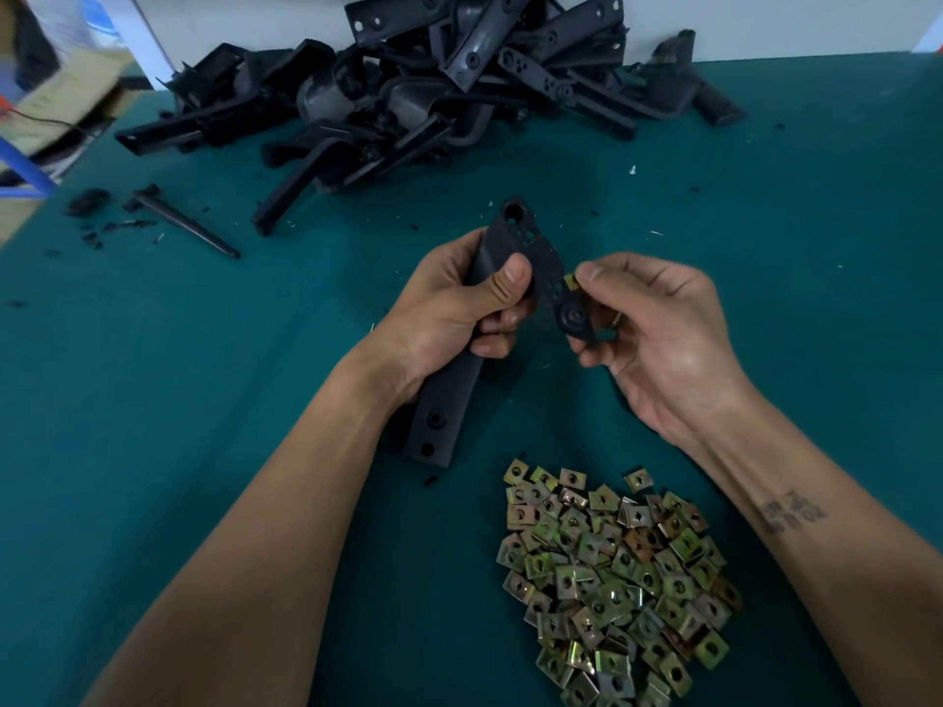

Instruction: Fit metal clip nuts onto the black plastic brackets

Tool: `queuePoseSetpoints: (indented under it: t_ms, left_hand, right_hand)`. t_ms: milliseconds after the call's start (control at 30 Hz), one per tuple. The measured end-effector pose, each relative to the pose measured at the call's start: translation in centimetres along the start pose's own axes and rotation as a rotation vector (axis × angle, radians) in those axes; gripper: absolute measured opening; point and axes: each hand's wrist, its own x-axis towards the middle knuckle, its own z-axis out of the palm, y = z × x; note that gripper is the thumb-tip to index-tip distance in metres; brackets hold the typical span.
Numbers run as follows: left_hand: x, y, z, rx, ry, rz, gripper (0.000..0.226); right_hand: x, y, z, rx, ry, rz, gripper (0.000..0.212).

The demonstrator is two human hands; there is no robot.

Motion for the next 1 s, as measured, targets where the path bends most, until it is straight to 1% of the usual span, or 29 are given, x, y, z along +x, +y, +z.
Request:
queuePoseSetpoints:
  t_ms: [100,200,267,367,500,567,633,667,733,833,1000]
  left_hand:
    - [-0.1,0.0,0.0,-0.013,-0.003,0.017,0.02]
    - [-0.1,0.0,0.1,0.001,0.002,0.021,0.03]
    - [0.0,0.0,0.0,0.021,0.022,0.013,0.024]
    - [0.0,-0.1,0.0,0.038,0.029,0.009,0.016]
    - [-0.1,-0.2,0.0,0.03,0.022,0.021,0.011]
    - [-0.1,-0.1,0.0,0.019,0.028,0.024,0.012]
    - [0.0,-0.1,0.1,0.003,0.051,0.035,0.012]
    - [0.0,-0.2,0.0,0.0,0.069,0.045,0.011]
    - [0.1,-0.2,0.0,0.008,0.089,0.061,0.012]
    - [0.0,-0.2,0.0,0.03,0.099,0.065,0.013]
    - [0.0,-0.1,0.0,-0.001,0.086,0.06,0.009]
  right_hand:
    - [-0.1,0.0,0.1,0.008,-0.02,0.017,0.017]
    - [-0.3,0.0,0.4,0.001,0.031,-0.001,0.017]
    - [-0.3,0.2,0.6,-0.026,0.095,-0.045,0.019]
    - [-0.5,0.8,1.2,-0.036,0.178,-0.102,0.028]
    - [-0.6,1.3,1.7,-0.044,0.198,-0.177,0.039]
    - [-0.6,1.2,1.2,-0.165,0.155,-0.273,0.039]
    - [-0.8,1.3,0.9,-0.396,0.073,-0.364,0.027]
    - [-0.9,1.4,0.9,-0.488,0.05,-0.375,0.023]
    - [-1.1,1.8,1.0,-0.608,0.087,-0.395,0.028]
    - [-1.0,1.8,1.1,-0.683,0.169,-0.476,0.024]
    - [-0.6,1.7,0.7,-0.723,0.12,-0.531,0.026]
